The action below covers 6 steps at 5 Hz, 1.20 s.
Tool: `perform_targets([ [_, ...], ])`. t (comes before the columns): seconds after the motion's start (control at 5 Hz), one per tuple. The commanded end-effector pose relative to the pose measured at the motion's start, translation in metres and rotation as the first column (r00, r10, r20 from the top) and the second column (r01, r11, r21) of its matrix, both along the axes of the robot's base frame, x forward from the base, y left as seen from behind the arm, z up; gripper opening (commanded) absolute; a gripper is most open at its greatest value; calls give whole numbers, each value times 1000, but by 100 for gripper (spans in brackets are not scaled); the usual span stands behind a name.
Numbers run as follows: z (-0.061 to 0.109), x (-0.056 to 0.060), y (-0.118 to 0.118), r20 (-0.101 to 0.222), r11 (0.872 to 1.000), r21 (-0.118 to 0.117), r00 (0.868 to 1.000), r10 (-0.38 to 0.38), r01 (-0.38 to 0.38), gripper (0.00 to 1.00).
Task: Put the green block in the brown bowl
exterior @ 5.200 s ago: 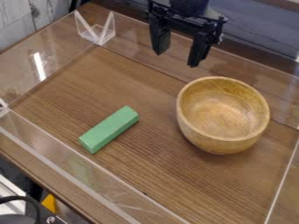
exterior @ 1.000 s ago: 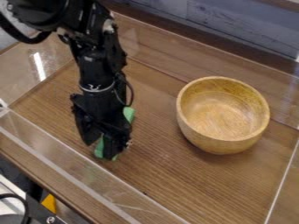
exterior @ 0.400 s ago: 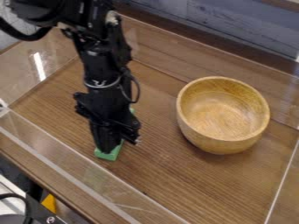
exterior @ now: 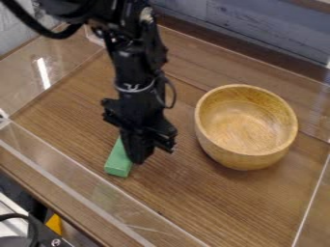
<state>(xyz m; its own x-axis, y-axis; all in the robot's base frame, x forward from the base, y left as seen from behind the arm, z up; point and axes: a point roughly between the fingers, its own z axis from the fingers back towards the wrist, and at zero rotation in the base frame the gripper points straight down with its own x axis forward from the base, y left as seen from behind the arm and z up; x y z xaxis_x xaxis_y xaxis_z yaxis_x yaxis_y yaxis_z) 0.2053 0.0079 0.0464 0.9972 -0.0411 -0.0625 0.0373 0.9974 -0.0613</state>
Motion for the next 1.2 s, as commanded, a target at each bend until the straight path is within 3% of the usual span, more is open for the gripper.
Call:
perform_targets([
  [0.0, 12, 17, -6, 34, 998, -5, 997, 66, -66, 0],
  [0.4, 18, 23, 0, 39, 997, -2, 996, 77, -77, 0],
  [1.0, 23, 7, 19, 49, 990, -3, 989, 138, -138, 0],
])
